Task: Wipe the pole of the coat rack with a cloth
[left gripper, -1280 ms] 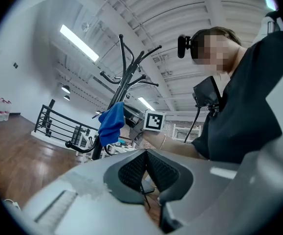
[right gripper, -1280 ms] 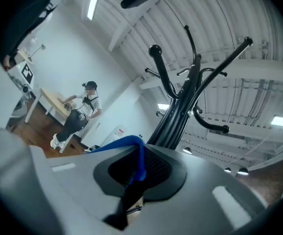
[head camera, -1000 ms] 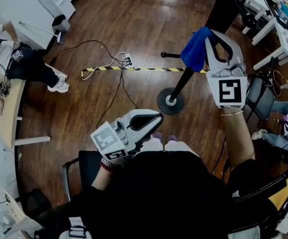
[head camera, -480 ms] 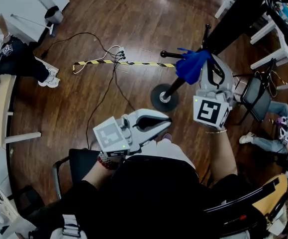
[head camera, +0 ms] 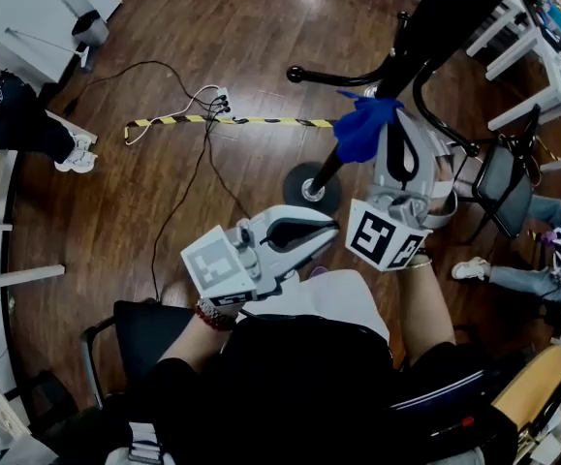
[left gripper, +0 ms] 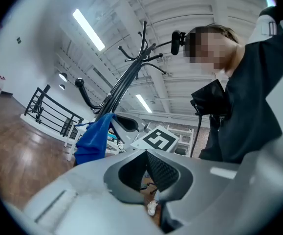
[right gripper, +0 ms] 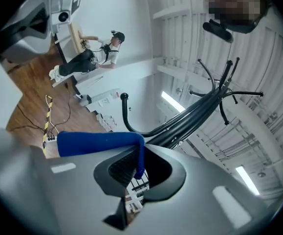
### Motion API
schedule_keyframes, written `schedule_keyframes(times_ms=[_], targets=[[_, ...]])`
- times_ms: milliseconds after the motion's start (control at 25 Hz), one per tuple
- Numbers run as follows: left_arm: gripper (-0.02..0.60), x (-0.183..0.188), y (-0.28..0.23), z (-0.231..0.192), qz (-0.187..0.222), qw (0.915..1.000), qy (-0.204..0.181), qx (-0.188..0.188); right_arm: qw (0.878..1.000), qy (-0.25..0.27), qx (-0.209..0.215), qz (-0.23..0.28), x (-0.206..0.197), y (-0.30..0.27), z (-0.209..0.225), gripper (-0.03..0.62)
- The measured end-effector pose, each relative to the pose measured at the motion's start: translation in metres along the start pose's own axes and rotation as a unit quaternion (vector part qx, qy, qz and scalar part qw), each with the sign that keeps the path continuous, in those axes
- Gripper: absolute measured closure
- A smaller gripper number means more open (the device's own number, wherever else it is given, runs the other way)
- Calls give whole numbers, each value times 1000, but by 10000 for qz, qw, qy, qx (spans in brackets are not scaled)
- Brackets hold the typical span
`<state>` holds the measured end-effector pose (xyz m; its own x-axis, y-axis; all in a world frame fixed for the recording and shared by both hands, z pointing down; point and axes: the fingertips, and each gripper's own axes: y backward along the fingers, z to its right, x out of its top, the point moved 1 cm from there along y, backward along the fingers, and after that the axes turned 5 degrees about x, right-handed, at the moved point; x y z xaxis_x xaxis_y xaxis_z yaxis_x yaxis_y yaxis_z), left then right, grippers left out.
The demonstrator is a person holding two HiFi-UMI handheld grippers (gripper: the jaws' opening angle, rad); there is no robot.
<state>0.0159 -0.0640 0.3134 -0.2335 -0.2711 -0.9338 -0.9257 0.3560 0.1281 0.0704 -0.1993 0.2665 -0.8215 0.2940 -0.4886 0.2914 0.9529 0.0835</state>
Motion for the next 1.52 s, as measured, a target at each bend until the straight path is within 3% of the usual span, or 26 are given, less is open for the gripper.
schedule_keyframes(times_ms=[160,280,400,520,680,880,1000,1200,1400,1520], targets=[[575,-31,-15,-28,-9,10000,-36,48,9986,-419,-182,269,-13,-7,-9,572],[575,-41,-20,-61,160,9997,-55,159,9959,-778,82,462,-23,-13,-9,572],[575,-37,-20,-93,415,9984,-224,323,9948,-761,276,626,-30,-16,-14,572],[575,-43,-28,-118,544,9966,-476,398,9924,-801,-20,933,-40,-16,-11,572],[575,-84,-39,-148,431,9938,-871,544,9835,-981,-551,1414,-54,-9,-21,574],[575,-149,-54,-182,120,9830,-1690,713,9745,-1379,-459,1708,-90,-6,-71,574],[575,-197,-56,-204,-16,9764,-1991,831,9682,-1780,-381,1717,-122,-3,-110,574],[575,-277,-45,-244,-132,9740,-1990,1073,9526,-2395,-80,1876,-155,8,-183,574],[575,-313,-40,-257,3,9751,-1886,1171,9448,-2813,149,1674,-183,12,-224,574],[575,-330,-42,-268,110,9712,-2005,1286,9411,-3008,213,1530,-204,10,-253,574]])
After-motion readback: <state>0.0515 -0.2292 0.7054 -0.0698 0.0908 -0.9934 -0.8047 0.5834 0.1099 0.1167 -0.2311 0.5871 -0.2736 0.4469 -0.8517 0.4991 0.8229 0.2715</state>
